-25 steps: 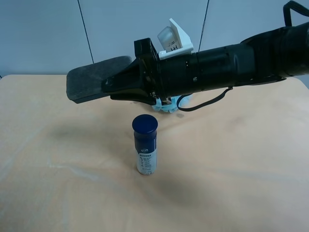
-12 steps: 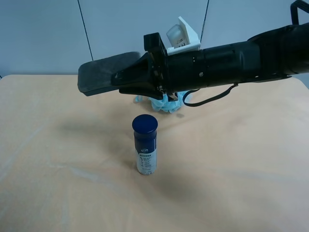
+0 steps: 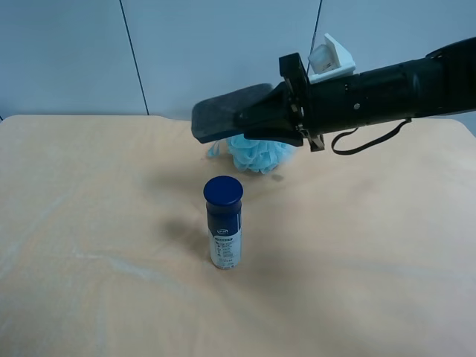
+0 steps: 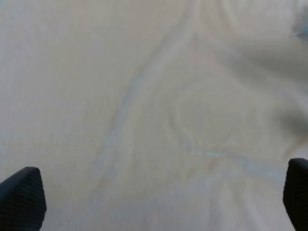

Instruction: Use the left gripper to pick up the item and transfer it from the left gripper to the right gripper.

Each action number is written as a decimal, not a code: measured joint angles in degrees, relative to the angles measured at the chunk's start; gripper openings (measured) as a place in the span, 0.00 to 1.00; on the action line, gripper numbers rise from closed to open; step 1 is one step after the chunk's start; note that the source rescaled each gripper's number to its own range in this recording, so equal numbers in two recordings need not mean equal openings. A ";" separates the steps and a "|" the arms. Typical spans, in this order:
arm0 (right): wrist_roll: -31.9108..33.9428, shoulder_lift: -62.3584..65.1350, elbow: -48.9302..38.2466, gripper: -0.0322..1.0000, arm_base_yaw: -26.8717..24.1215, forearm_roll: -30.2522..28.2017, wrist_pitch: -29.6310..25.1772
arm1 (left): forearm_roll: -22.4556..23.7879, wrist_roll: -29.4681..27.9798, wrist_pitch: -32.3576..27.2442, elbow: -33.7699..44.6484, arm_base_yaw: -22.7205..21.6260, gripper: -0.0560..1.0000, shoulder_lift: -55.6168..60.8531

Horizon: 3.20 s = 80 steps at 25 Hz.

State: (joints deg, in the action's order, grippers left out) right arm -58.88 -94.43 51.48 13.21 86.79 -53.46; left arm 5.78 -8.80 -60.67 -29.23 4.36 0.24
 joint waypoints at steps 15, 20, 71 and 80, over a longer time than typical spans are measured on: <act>16.54 0.00 0.00 0.03 -8.36 -31.26 2.16 | 0.00 0.00 0.00 0.00 -0.18 1.00 0.00; 19.73 0.00 0.00 0.03 -8.36 -38.02 4.96 | 0.00 0.00 0.00 0.00 -0.18 1.00 0.00; 50.08 32.22 13.03 0.99 -8.36 -80.19 -15.58 | 0.00 0.00 0.00 0.00 -0.18 1.00 0.00; 50.08 59.38 -8.06 0.99 -8.36 -80.19 -11.10 | 0.00 0.00 0.00 0.00 -0.18 1.00 0.00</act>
State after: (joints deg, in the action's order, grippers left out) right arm -8.81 -35.04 43.42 4.85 6.60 -64.56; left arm 5.78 -8.80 -60.67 -29.23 4.18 0.24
